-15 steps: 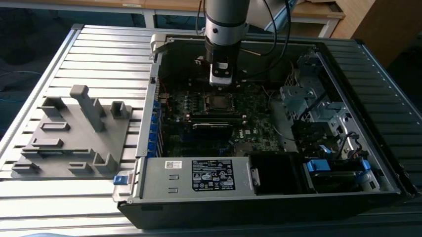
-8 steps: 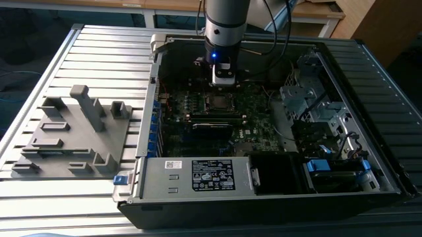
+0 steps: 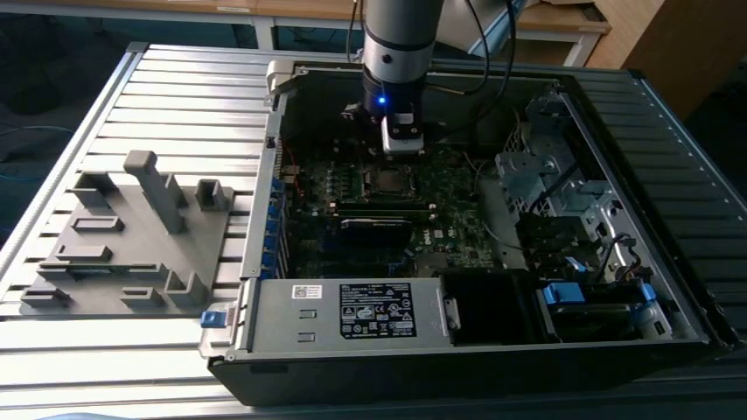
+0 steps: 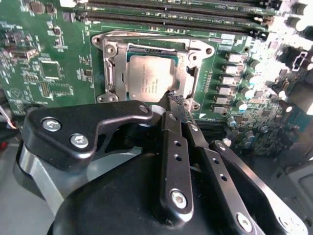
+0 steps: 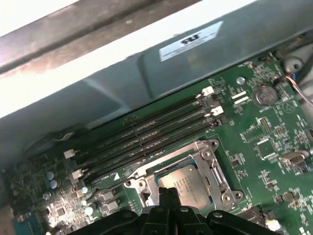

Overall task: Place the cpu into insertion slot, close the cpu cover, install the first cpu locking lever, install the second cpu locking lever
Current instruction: 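Close the cpu cover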

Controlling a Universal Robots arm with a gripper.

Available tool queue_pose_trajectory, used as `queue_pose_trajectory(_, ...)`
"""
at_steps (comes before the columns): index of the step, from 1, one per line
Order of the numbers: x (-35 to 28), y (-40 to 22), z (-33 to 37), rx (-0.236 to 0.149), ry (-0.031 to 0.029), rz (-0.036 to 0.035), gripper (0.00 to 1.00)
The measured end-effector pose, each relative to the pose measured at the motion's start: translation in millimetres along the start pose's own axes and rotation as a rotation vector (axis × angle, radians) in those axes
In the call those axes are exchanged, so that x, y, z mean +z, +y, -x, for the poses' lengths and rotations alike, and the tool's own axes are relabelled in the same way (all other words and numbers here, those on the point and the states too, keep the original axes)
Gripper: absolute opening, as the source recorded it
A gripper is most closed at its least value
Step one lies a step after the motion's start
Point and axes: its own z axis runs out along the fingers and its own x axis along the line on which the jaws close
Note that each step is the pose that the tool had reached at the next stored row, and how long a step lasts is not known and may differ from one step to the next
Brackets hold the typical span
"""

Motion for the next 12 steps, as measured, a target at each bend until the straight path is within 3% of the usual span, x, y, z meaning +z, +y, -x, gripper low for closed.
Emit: queue_pose_trajectory(12,2.5,-0.1,0.0,-0.166,0.0107,-0.0058,0.11)
